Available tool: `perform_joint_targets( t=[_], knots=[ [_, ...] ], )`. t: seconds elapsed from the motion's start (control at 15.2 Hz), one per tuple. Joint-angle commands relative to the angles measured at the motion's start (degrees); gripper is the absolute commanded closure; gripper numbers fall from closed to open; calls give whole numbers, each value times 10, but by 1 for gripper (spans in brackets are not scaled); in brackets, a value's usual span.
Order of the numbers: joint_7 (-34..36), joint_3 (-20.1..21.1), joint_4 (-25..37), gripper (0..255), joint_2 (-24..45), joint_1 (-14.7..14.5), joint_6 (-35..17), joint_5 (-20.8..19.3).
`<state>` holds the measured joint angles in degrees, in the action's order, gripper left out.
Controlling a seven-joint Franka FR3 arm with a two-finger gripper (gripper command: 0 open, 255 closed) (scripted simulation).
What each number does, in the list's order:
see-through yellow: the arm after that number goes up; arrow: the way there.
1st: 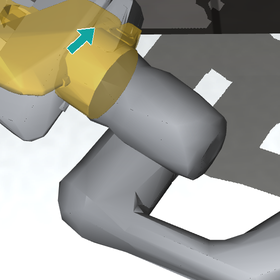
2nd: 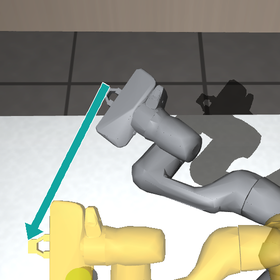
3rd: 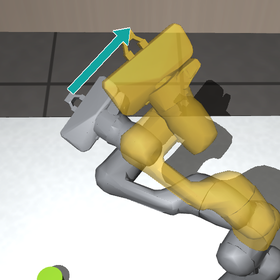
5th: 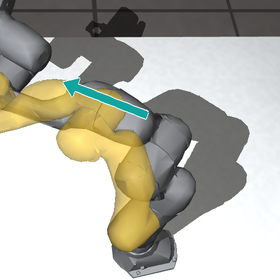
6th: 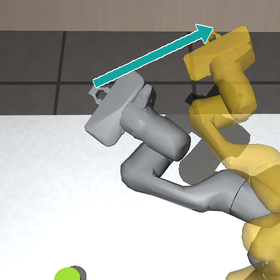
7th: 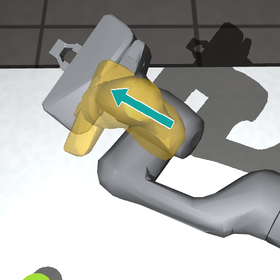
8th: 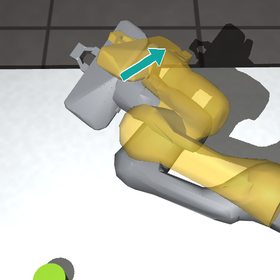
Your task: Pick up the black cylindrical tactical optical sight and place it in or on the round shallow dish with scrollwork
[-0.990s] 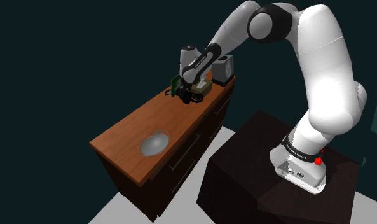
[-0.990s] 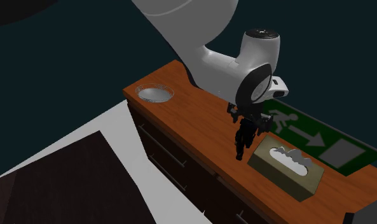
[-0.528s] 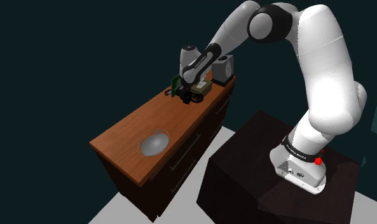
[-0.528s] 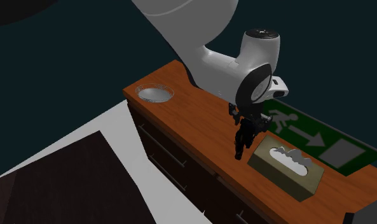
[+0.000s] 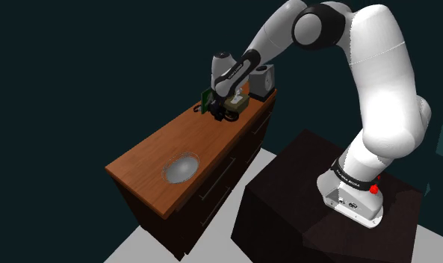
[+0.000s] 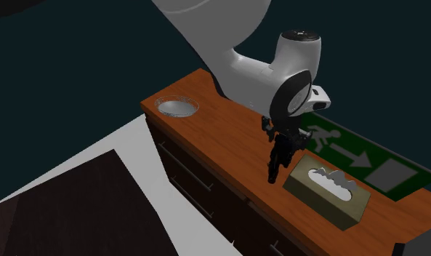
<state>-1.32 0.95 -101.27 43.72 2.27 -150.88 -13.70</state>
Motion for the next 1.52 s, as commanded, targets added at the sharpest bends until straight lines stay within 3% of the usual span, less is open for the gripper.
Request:
perform_joint_targets(
  t=[0.0, 1.32, 1.45],
  knots=[
    [-2, 2, -4, 255, -12, 1, 8, 1],
    [-25, 18, -22, 255, -128, 12, 105, 20],
    [0, 20, -51, 255, -147, -7, 98, 14]
  ],
)
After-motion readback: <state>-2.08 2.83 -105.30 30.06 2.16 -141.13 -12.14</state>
